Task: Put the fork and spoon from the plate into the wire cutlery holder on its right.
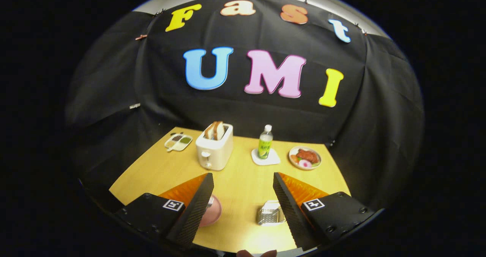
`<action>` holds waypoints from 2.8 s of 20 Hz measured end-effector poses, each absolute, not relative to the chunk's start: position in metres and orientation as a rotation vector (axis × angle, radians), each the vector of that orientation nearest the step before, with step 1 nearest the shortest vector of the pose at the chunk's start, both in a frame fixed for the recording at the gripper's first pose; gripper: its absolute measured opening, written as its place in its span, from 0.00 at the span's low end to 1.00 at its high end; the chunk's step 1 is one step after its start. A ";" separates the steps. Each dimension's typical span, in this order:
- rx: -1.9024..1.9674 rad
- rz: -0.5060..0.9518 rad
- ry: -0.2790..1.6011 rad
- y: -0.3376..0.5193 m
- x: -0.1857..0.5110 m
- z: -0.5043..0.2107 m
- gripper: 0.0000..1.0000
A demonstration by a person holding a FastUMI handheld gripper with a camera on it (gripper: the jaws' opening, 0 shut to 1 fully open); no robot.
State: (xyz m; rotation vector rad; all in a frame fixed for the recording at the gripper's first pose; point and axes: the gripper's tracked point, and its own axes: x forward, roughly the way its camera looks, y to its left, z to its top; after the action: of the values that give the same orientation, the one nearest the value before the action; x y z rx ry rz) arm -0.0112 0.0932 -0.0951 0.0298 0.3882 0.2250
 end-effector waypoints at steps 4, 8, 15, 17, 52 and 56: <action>0.045 0.312 0.573 0.135 -0.032 -0.146 0.98; 0.068 0.361 0.734 0.170 -0.045 -0.198 0.95; 0.020 0.412 0.941 0.208 -0.049 -0.277 0.84; 0.013 0.412 0.989 0.217 -0.045 -0.297 0.79; 0.072 0.392 1.088 0.145 -0.029 -0.269 0.11; -0.051 0.410 1.127 0.076 -0.039 -0.248 0.11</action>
State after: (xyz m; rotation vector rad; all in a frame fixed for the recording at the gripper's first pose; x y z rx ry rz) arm -0.0394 0.0756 -0.2476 -0.0514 1.1266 0.4098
